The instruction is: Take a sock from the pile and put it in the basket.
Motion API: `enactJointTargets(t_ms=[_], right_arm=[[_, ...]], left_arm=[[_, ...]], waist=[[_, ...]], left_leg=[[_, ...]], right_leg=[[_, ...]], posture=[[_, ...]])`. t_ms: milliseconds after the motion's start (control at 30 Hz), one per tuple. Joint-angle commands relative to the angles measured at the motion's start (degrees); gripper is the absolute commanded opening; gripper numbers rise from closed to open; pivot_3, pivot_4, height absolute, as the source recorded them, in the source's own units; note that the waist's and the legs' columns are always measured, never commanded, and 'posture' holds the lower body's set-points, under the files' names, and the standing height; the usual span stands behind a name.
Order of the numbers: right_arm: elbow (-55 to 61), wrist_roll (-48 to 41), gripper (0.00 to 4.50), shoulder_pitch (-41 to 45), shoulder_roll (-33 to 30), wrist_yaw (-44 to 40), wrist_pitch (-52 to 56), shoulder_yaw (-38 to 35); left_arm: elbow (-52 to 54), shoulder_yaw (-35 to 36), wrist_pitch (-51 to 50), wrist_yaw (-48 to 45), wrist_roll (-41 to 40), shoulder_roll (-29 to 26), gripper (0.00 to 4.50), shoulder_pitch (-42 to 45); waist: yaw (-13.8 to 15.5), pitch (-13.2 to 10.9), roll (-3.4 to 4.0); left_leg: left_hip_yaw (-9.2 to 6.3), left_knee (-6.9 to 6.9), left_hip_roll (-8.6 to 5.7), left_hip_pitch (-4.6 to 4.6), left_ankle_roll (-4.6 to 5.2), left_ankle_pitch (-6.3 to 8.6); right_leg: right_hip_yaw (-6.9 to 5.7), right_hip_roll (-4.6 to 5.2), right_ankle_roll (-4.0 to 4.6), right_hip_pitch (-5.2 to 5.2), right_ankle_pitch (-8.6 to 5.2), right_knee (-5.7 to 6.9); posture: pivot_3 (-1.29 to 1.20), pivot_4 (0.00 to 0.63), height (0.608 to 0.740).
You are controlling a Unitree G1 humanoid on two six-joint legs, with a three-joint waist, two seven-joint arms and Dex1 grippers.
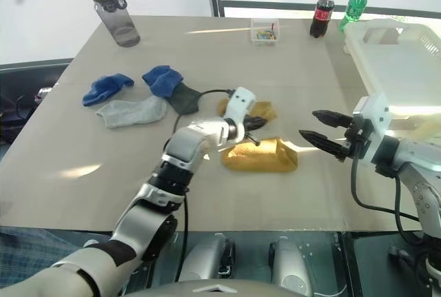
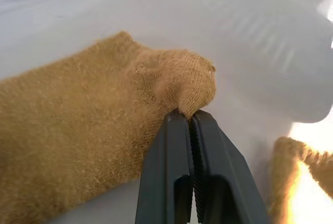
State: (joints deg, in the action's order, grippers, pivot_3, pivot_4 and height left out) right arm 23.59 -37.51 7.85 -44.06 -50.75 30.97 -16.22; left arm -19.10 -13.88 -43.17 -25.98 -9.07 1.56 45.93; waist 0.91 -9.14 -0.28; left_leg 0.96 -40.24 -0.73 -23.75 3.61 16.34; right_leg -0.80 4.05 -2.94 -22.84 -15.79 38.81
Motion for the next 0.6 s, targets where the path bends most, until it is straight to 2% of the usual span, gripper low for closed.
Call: enactJointTargets(t_ms=[33, 133, 300, 467, 600], right_arm=[[1.9, -0.6, 2.82, -0.2, -0.5, 0.7, -0.7, -2.0], [2.2, -0.3, 2.82, -0.7, -0.4, 1.3, -0.6, -1.8], [1.7, 0.9, 2.82, -0.5, -0.7, 2.8, -0.1, -0.6], [-3.0, 7.1, 2.82, 3.2, -1.3, 5.8, 0.8, 4.4], [-9.3, 15.2, 2.82, 7.3, -0.9, 7.4, -2.4, 10.6]], left_arm=[[-1.7, 2.0, 0.8, 2.1, -1.1, 4.0, 0.05, 2.2], [-0.9, 4.1, 1.4, 3.3, -2.3, 6.6, 0.89, 1.7], [6.7, 6.8, -5.4, 0.7, -7.5, 5.6, 3.07, 1.6], [12.0, 7.9, -8.0, -4.1, -8.8, -3.9, 3.07, 2.0], [7.2, 1.9, 4.5, -12.0, -2.1, -16.0, 3.07, -0.3]], waist=[[0.0, 0.0, -0.01], [-0.2, 0.0, -0.01], [-0.1, 0.0, -0.01], [-0.5, 0.0, 0.02], [-0.8, 0.0, 0.06]], left_leg=[[0.0, 0.0, 0.0, 0.0, 0.01, 0.0], [0.0, 0.0, 0.01, 0.01, 0.01, 0.01], [0.0, 0.0, 0.11, 0.03, 0.0, 0.0], [0.07, 0.0, 0.08, 0.07, -0.01, 0.0], [0.08, 0.02, 0.14, 0.15, -0.06, -0.03]], right_leg=[[0.0, 0.0, 0.0, 0.0, 0.0, -0.01], [0.01, 0.02, -0.01, 0.0, 0.0, -0.01], [0.03, 0.07, 0.0, 0.0, 0.0, 0.02], [0.11, 0.08, 0.0, -0.01, 0.0, 0.02], [0.09, -0.02, 0.01, -0.01, -0.01, 0.08]], posture=[[0.0, 0.15, 0.74], [0.0, 0.15, 0.74], [0.0, 0.15, 0.74], [0.0, 0.15, 0.74], [0.0, 0.15, 0.74]])
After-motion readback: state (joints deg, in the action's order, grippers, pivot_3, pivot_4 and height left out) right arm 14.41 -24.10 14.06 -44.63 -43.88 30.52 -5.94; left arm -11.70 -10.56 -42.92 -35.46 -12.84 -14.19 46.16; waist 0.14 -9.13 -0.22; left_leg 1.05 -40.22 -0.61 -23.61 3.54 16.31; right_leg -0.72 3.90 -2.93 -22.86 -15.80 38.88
